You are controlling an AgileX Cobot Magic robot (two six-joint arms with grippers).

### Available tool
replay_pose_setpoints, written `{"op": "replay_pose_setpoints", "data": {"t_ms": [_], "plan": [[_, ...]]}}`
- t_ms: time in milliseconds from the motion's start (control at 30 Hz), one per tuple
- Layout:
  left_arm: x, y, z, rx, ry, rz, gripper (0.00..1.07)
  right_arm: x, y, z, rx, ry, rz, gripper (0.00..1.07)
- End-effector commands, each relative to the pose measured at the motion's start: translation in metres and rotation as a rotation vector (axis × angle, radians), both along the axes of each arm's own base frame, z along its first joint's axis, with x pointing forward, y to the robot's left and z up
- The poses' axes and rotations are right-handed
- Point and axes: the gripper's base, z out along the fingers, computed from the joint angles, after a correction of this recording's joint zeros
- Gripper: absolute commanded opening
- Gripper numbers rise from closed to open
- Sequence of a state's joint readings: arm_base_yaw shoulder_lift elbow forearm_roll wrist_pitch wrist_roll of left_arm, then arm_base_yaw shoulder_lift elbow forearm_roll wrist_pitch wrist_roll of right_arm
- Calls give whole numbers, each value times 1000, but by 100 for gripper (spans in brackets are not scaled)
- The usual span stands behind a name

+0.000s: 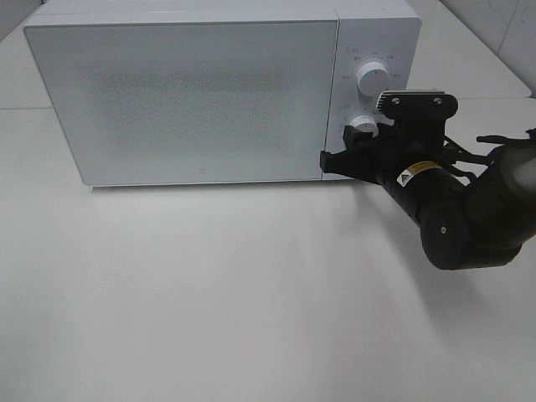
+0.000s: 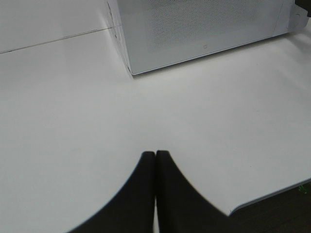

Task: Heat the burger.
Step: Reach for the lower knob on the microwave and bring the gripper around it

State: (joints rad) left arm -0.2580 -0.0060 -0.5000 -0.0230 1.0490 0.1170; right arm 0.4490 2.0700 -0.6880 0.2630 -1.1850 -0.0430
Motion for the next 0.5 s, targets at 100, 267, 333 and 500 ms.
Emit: {"op": "replay_pose_setpoints", "data": {"t_ms": [100, 267, 333, 500], "plan": [[-2, 0, 0, -19, -28, 2, 0, 6, -1, 19, 293, -113, -47, 0], [-2, 0, 0, -19, -28, 2, 0, 7, -2, 19, 615, -46, -106, 0], [-2, 0, 0, -19, -28, 2, 0, 7, -2, 19, 685, -32, -120, 0], [-2, 0, 0, -19, -28, 2, 0, 7, -3, 19, 1096, 58, -176, 0]]}}
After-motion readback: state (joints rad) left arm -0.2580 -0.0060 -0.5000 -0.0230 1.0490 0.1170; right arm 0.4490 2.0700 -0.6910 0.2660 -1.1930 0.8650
